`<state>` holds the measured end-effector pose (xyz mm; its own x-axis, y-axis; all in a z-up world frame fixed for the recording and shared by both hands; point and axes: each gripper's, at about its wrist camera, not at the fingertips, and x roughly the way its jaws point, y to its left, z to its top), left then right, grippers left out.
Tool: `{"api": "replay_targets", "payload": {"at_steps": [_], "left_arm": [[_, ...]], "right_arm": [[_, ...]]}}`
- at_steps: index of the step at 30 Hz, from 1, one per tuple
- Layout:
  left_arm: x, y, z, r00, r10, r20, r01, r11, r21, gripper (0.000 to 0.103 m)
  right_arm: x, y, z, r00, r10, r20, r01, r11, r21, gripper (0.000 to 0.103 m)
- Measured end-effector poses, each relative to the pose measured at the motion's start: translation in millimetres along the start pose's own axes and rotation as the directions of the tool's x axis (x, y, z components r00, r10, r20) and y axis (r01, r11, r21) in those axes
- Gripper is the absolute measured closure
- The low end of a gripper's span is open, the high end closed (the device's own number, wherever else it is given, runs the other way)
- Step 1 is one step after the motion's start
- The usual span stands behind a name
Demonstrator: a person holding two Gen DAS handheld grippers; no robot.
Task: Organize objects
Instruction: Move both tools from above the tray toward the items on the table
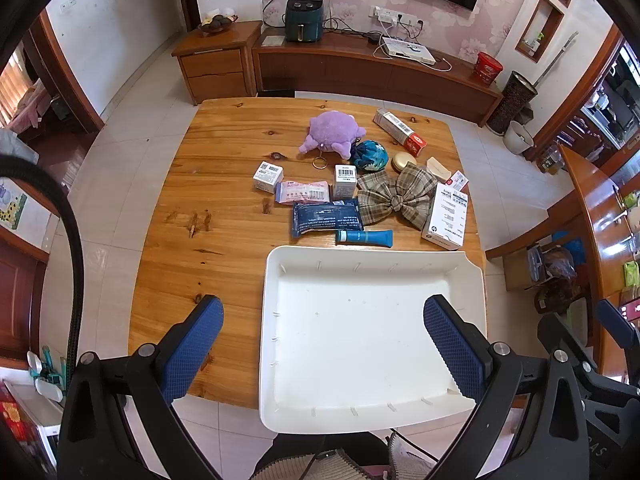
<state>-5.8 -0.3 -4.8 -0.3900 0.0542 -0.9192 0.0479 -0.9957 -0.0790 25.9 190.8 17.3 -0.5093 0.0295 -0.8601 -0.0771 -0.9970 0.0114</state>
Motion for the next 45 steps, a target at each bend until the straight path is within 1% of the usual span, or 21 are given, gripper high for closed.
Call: {"api": "replay_targets", "payload": {"at_steps": [5, 11, 18, 25, 29, 32, 34, 36, 38, 41, 45], "left_arm": [[-1, -2, -2, 1.0, 0.004, 0.0, -0.004, 1.0, -0.01, 0.002], [-5, -6, -4, 1.0, 0.009, 0.022, -0.009, 1.0, -0.018, 0.002], [-11, -9, -6, 0.999, 0.023, 0.042, -0.022, 0.999, -0.037, 0.002], [-20, -7, -3, 0.997, 0.027, 0.067, -0.022, 0.997, -0.074, 0.002], [-27, -8, 0, 0.996, 0.04, 0.074, -0.034, 0.995, -0.09, 0.002], [-35, -11, 3, 0.995, 0.051, 0.087, -0.042, 0.994, -0.097, 0.002], [-40, -15, 7, 0.993, 0.069, 0.098, -0.059, 0.994, -0.094, 0.002], [-43, -18, 11, 0.992, 0.072, 0.103, -0.063, 0.994, -0.087, 0.002], [-46, -19, 18, 0.992, 0.066, 0.107, -0.057, 0.995, -0.082, 0.002], [-50, -21, 30, 0.993, 0.037, 0.117, -0.028, 0.997, -0.079, 0.002], [-50, -24, 54, 0.993, 0.016, 0.12, -0.01, 0.998, -0.057, 0.002]], "right_arm": [[2, -2, 0, 1.0, 0.013, 0.003, -0.013, 1.0, -0.004, 0.0], [-2, -10, -2, 0.999, 0.037, 0.022, -0.037, 0.999, 0.0, 0.0], [1, -18, -4, 0.997, 0.073, 0.009, -0.073, 0.997, -0.009, 0.0], [2, -32, -5, 0.991, 0.131, 0.012, -0.131, 0.991, -0.008, 0.001], [4, -39, -1, 0.986, 0.166, 0.007, -0.165, 0.986, -0.018, 0.001], [6, -44, 4, 0.983, 0.181, 0.002, -0.181, 0.983, -0.031, 0.001], [5, -47, 10, 0.982, 0.188, 0.01, -0.187, 0.982, -0.038, 0.001], [3, -51, 17, 0.983, 0.183, 0.026, -0.181, 0.983, -0.042, 0.001], [4, -56, 27, 0.982, 0.185, 0.023, -0.184, 0.982, -0.037, 0.001], [8, -63, 43, 0.98, 0.2, 0.0, -0.2, 0.98, -0.009, 0.001], [15, -68, 65, 0.985, 0.174, -0.006, -0.174, 0.985, 0.003, 0.001]]}}
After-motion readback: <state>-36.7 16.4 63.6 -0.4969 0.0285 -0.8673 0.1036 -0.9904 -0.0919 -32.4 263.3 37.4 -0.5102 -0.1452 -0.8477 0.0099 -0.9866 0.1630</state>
